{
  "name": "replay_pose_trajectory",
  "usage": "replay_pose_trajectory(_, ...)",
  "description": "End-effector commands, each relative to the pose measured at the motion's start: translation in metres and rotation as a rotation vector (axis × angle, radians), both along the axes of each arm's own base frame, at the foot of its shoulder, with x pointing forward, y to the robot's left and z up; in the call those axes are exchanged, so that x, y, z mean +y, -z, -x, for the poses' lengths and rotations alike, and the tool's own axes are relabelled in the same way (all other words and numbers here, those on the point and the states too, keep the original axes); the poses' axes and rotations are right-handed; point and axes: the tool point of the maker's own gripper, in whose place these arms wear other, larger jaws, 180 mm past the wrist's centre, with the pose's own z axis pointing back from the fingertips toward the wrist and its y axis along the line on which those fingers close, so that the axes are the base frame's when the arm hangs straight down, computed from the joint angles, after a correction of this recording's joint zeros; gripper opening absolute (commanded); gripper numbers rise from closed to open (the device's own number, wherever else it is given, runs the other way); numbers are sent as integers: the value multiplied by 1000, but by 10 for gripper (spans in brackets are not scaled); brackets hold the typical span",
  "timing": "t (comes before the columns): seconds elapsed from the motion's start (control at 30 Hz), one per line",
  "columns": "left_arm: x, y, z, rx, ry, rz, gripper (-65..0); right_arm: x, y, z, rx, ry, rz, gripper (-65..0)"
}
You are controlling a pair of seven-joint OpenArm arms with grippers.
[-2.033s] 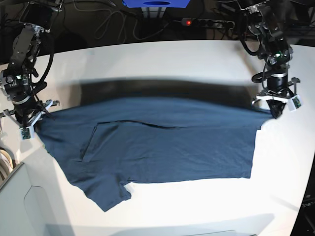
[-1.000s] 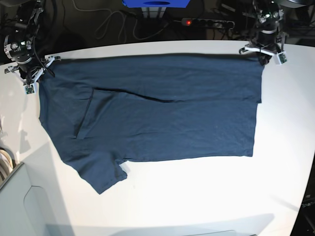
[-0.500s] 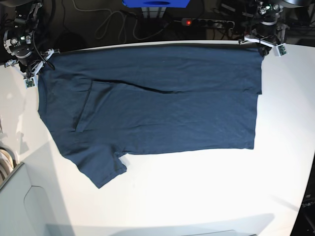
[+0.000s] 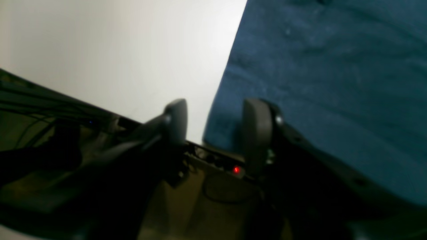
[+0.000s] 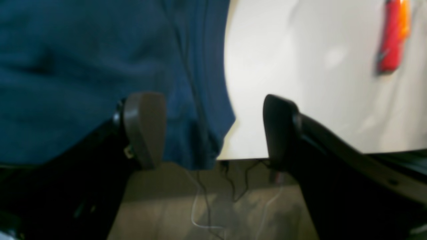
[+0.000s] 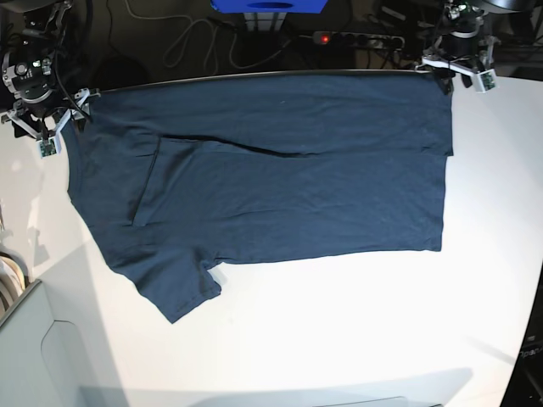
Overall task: Fold the T-shirt properly
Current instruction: 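Release the shirt and open both grippers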
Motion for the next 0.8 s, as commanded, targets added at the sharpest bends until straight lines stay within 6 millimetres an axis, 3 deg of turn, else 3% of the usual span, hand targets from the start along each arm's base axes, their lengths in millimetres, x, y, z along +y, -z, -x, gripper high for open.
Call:
replay_pose_trajectory(0.0,8,-19,-9,-55,8,-45,-349,-5,-16,-8,-46,-13,30,-211)
replay_pose_trajectory(0.23,17,-73,-45,-215,12,-128,-302,6,-49,-48,-185,-33,31,-211)
replay_pose_trajectory(0.5,35,-123,-119,-473,-34,-159,-276,39,-63,-88,-267,-120,-8,-211)
replay_pose_trajectory(0.63,39,-120,-170,-530,-18,-110,-276,50,-61,-95,-268,-149,-25,-211)
replay_pose_trajectory(0.77,34,-91,-217,-491,24,-36,-276,50,-49,-99,-243,-143,-47,-211)
